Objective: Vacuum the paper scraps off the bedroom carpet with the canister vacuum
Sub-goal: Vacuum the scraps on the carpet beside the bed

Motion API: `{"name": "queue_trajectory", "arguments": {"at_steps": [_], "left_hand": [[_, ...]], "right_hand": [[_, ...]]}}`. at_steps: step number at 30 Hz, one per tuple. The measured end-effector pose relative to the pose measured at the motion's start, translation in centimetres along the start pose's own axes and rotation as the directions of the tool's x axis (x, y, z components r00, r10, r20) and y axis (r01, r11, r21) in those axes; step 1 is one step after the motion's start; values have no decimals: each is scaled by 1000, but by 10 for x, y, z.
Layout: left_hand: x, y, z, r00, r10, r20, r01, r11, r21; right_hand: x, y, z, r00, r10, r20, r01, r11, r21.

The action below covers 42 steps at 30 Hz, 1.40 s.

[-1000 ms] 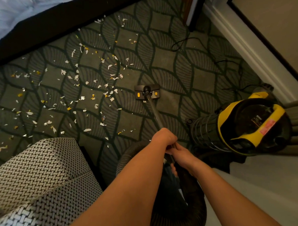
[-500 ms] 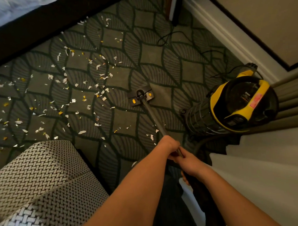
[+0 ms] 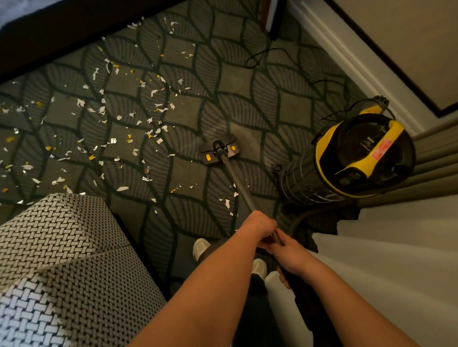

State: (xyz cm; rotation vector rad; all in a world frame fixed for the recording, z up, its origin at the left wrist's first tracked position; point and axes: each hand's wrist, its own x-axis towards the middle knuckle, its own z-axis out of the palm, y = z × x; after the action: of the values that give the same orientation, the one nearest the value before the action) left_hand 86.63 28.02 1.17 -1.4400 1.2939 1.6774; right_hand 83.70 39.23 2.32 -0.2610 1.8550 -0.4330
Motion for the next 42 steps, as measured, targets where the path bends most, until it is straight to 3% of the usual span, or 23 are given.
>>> {"name": "queue_trajectory", "arguments": {"at_steps": [15, 23, 33, 38, 42], "left_hand": [[-25, -20, 79, 1000, -20, -22, 22, 998, 51], [-35, -12, 83, 1000, -6, -12, 7, 998, 66], [-40, -9, 93, 999, -34, 33, 31, 995, 99], [-42, -7, 109, 997, -29, 73, 21, 994, 111], [-43, -3, 113, 997, -16, 79, 4, 989, 148]], "right_hand": [[-53, 55, -33, 997, 51, 54, -50, 999, -18], [-63, 48, -47, 981, 171, 92, -179, 981, 80], [-70, 56, -62, 982, 175, 75, -175, 985, -15], [-77, 70, -75, 957, 272, 102, -278, 959, 51], [-83, 65, -82, 957, 273, 97, -276, 961, 14]]}}
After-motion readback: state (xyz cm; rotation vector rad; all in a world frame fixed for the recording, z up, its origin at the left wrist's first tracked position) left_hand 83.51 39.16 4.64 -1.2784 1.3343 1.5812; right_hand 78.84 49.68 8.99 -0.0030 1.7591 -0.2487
